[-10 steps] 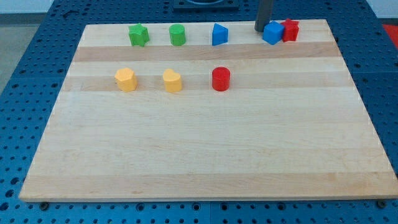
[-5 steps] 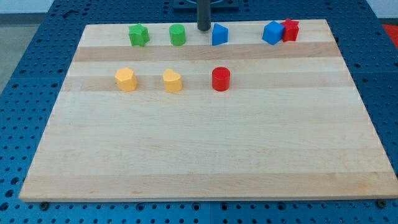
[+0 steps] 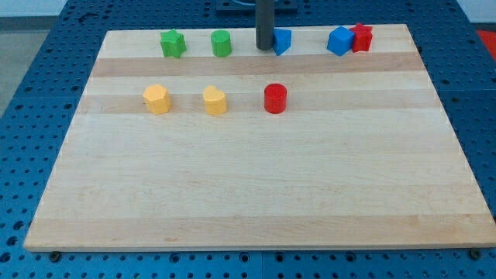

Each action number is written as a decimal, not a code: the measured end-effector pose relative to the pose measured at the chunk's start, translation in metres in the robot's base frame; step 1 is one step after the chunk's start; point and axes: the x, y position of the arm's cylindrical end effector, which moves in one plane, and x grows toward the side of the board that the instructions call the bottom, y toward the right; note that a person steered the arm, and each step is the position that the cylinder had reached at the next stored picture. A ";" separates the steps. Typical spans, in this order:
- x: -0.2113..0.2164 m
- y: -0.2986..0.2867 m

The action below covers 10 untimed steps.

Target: Push the blue triangle closer to the blue cube and red star

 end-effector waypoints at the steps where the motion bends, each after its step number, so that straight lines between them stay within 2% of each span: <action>1: -0.001 0.011; 7: -0.026 0.087; 10: -0.029 0.100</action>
